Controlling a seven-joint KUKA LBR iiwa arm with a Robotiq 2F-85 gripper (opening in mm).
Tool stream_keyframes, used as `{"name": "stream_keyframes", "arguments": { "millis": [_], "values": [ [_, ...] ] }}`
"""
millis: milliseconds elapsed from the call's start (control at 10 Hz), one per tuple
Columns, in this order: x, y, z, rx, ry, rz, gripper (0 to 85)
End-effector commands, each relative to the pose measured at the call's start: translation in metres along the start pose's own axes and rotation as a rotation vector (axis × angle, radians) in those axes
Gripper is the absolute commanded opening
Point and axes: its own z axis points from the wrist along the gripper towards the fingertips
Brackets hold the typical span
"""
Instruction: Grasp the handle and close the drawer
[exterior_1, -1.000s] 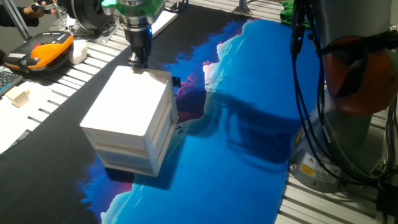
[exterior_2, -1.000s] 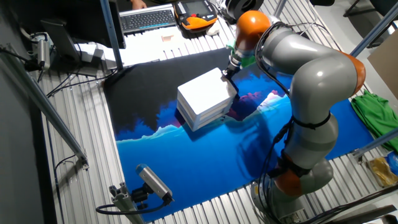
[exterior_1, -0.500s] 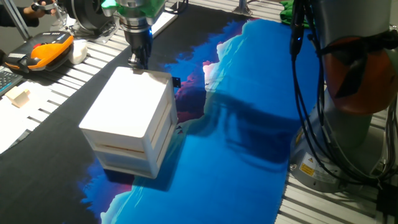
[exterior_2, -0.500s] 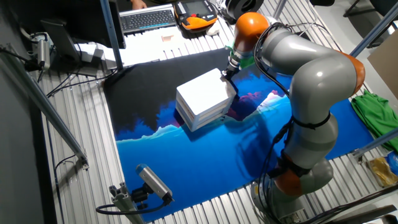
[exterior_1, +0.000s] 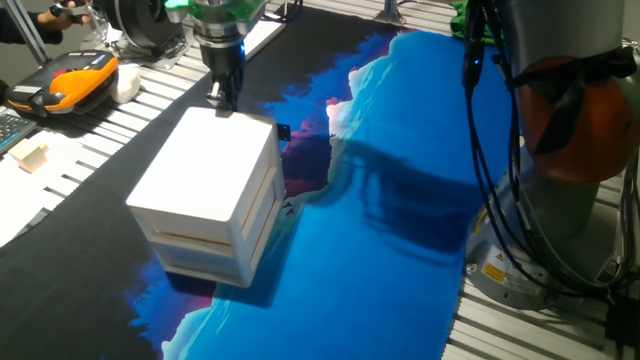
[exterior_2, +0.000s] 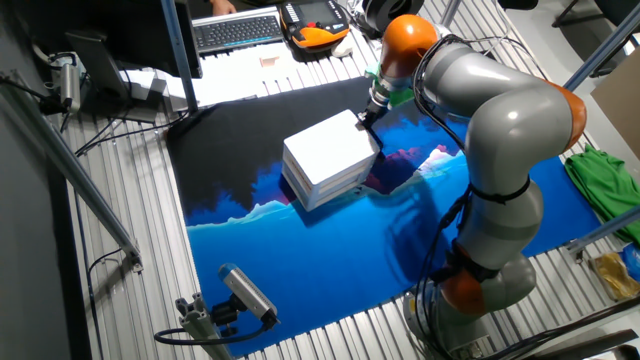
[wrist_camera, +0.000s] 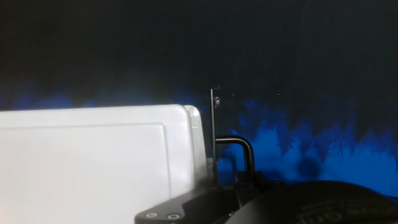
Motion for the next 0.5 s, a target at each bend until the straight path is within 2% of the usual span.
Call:
{"name": "stream_keyframes", "arguments": {
  "millis": [0,100,200,400],
  "values": [
    [0.0002,-0.0001,0.0009,-0.001,-0.002,-0.009,0.0],
    [0.0002,-0.0001,0.0018,0.009,-0.003,-0.032,0.0],
    [0.0002,0.0001,0.002,0.04,0.002,-0.054,0.0],
    [0.0,0.0004,0.0018,0.062,0.012,-0.046,0.0]
  ]
}}
